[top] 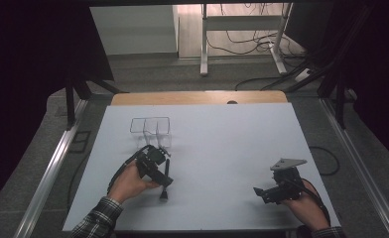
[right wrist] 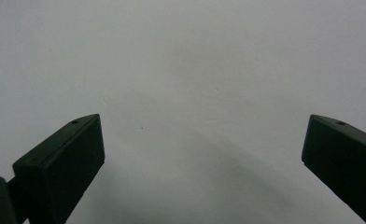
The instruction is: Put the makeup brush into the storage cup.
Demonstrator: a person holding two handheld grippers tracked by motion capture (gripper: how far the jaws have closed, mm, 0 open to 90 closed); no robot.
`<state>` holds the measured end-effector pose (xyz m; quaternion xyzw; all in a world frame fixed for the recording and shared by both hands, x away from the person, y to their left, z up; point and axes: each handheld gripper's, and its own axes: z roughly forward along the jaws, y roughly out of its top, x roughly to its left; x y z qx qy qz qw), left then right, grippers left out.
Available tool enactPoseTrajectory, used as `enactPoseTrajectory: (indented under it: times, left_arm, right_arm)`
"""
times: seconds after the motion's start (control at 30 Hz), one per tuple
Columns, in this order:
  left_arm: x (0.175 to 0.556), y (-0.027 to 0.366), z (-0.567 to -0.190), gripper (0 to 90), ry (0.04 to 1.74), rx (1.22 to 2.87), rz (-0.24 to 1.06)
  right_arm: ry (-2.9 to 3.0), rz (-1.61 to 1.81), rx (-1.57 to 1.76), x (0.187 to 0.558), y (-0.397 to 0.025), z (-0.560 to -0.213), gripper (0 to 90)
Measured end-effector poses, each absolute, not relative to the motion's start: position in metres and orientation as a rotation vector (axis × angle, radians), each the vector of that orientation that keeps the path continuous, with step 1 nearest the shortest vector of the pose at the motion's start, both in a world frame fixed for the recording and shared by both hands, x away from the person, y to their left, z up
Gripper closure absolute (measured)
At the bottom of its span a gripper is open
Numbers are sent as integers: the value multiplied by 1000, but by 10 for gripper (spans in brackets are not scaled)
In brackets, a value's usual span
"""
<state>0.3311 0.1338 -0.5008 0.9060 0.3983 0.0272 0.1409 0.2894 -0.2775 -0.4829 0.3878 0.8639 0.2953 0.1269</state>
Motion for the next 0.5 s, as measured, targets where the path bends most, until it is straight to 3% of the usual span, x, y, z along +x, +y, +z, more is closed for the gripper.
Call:
enactPoseTrajectory:
  times: [0.3, 0.43, 0.5]
  left_arm:
    - [330, 130, -513, 69, 1159, 2625, 40]
    - [326, 127, -514, 183, 1142, 2645, 58]
    - [324, 128, -509, 318, 1163, 2640, 57]
  right_arm:
    - [2522, 855, 1142, 289, -277, -484, 0]
    - [2525, 853, 1143, 289, -277, -484, 0]
    - [2525, 852, 1147, 289, -277, -484, 0]
